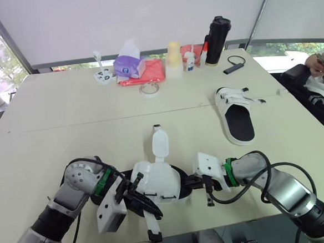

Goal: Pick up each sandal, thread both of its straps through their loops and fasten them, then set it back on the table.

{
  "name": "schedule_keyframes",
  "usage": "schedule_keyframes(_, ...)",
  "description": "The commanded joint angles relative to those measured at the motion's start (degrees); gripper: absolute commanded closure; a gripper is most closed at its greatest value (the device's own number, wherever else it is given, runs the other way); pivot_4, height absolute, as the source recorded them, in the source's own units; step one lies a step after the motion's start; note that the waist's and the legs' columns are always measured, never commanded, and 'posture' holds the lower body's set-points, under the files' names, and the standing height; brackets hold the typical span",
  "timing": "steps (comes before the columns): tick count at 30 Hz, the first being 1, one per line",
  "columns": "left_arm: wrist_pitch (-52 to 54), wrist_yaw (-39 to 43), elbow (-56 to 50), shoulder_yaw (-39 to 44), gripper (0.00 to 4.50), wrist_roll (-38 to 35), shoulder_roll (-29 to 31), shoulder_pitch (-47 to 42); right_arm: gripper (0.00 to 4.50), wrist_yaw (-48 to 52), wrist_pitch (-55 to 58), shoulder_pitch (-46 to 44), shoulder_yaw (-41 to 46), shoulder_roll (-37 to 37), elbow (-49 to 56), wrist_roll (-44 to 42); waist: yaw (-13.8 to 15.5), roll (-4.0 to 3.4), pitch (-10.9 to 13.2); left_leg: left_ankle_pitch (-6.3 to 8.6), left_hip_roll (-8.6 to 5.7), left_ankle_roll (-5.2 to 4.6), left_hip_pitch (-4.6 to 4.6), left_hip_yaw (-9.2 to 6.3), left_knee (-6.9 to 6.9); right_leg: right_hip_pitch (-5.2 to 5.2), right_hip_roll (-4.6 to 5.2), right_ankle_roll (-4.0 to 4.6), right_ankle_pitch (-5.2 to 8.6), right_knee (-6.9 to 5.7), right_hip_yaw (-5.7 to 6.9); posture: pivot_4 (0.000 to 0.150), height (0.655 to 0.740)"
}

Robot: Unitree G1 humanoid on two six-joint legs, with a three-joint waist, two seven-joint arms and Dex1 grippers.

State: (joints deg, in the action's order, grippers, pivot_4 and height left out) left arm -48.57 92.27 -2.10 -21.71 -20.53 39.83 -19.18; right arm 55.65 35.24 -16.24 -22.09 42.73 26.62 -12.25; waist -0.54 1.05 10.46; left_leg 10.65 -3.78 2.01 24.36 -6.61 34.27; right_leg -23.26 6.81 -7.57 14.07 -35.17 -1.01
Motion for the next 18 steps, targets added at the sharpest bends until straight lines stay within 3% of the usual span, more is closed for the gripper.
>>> schedule_keyframes(1, -6.51, 0.23, 0.86, -1.88, 4.4, -1.49, 0.65, 0.05, 4.5, 0.35, 0.71, 0.3, -1.11, 0.72, -1.92, 1.35, -0.01, 0.0, 0.0, 0.0, 0.0, 0.0, 0.0, 0.0, 0.0, 0.0, 0.0, 0.0, 0.0, 0.0, 0.0, 0.15, 0.74)
schedule_keyframes(2, -8.08, 0.23, 1.34, -2.66, 4.4, -1.45, 1.04, 0.17, 4.5, 0.42, 0.63, 0.19, -1.16, 0.68, -2.06, 1.41, -0.03, 0.0, 0.0, 0.0, 0.0, 0.0, 0.0, 0.0, 0.0, 0.01, 0.0, 0.0, 0.0, 0.0, 0.0, 0.15, 0.74)
schedule_keyframes(11, -12.42, -0.96, -0.79, -7.23, 0.26, -2.07, 8.3, 5.69, 4.5, 0.79, 0.19, -0.02, -1.3, 0.67, -2.44, 1.51, -0.06, 0.0, 0.0, 0.0, 0.0, 0.0, -0.03, -0.01, 0.0, 0.03, -0.02, -0.01, 0.0, -0.03, 0.0, 0.15, 0.74)
schedule_keyframes(18, -13.49, -3.13, 0.47, -5.46, 0.11, -2.22, 13.81, 9.57, 4.5, 0.97, -0.2, -0.28, -1.62, 0.37, -2.91, 1.7, -0.11, -0.04, -0.01, 0.0, 0.02, 0.0, -0.07, -0.01, 0.0, 0.04, -0.03, -0.01, 0.0, -0.06, 0.01, 0.15, 0.74)
